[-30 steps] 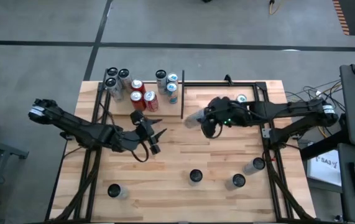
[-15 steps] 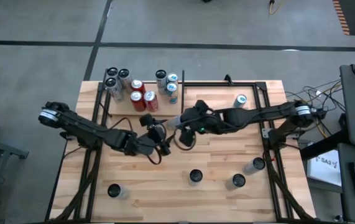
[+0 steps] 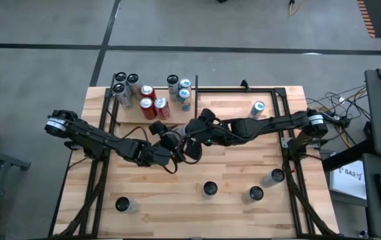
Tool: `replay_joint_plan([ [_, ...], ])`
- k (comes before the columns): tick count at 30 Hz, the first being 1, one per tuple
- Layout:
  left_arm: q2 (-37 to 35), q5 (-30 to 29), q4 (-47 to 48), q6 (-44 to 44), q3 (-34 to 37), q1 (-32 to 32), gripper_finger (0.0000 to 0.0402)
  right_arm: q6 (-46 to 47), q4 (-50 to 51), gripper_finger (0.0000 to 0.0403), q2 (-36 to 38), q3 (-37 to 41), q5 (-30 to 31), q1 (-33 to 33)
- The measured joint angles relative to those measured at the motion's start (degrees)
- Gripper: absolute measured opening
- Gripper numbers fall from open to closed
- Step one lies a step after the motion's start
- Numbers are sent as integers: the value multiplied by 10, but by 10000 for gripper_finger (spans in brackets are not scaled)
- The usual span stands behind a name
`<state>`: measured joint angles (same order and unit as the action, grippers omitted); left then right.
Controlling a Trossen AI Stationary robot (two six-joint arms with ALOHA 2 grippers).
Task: Place canned beverage on shelf
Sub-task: Put the top white and yellow soda can on the shelf aligned with the other white and yellow soda can
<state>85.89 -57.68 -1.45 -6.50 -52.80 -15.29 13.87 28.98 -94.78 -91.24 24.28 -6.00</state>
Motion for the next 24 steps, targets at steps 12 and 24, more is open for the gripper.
replay_joint_plan([
  [12,0,-3,-2,3,0,2,236,0,-11,266,0,0,-1,0],
  [24,0,-7,-12,2,0,2,236,13,-20,326,1,1,-3,0],
])
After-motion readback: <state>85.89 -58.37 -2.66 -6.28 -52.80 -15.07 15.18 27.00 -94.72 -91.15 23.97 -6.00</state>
